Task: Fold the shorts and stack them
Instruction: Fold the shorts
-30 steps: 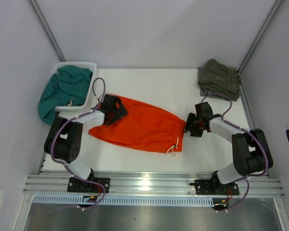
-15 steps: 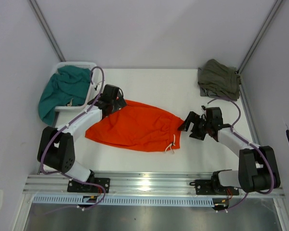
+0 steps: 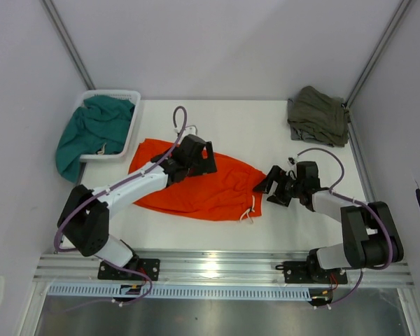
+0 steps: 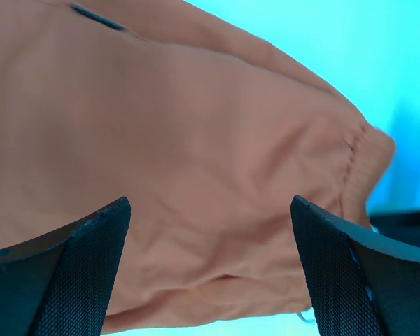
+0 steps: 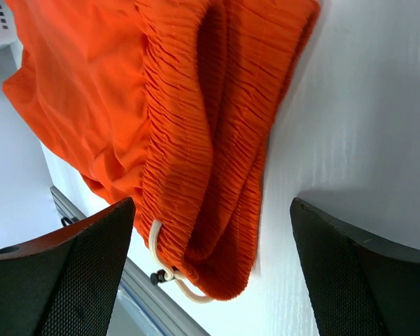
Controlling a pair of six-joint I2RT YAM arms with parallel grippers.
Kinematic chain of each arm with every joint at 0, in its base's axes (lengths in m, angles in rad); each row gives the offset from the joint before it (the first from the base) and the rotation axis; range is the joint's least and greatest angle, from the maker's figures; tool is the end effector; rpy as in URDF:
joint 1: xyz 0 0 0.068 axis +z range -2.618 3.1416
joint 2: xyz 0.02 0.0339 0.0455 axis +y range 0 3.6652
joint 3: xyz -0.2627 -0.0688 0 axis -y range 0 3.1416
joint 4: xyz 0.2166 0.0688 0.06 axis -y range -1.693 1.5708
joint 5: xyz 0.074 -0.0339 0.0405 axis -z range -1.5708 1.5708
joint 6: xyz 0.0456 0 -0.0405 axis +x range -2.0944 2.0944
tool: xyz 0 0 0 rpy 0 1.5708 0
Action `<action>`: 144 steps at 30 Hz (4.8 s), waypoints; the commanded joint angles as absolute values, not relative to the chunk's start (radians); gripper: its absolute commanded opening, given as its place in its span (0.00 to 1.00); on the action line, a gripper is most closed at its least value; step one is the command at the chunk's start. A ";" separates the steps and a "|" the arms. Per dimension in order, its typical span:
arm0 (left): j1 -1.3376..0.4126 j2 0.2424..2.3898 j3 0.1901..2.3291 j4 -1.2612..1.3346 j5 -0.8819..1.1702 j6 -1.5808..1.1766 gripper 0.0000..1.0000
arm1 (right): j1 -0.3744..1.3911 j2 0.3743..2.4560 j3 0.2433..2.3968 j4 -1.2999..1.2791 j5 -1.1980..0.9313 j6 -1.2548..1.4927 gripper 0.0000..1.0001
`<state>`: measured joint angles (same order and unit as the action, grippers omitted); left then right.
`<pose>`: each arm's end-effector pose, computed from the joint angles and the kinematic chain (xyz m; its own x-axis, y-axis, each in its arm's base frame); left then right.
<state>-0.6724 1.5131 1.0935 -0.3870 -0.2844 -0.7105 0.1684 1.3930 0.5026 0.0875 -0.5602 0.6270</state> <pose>0.2494 -0.1822 0.2573 -0.7190 -0.2278 -0.6566 -0.0303 0.9542 -0.2978 0.2273 0.0632 0.1604 -0.8711 0.3561 -0.3382 0.0065 0.6970 0.7171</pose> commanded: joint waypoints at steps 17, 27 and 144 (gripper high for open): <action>-0.824 1.790 1.120 -0.244 -0.110 -0.779 0.96 | 0.195 1.641 0.419 0.557 -0.618 0.772 0.88; -0.848 1.887 1.137 -0.232 -0.075 -0.790 0.95 | 0.225 1.707 0.410 0.624 -0.615 0.798 0.74; -0.586 1.827 1.123 0.218 -0.022 -0.937 0.75 | 0.307 1.299 1.215 -0.733 -0.126 0.380 0.00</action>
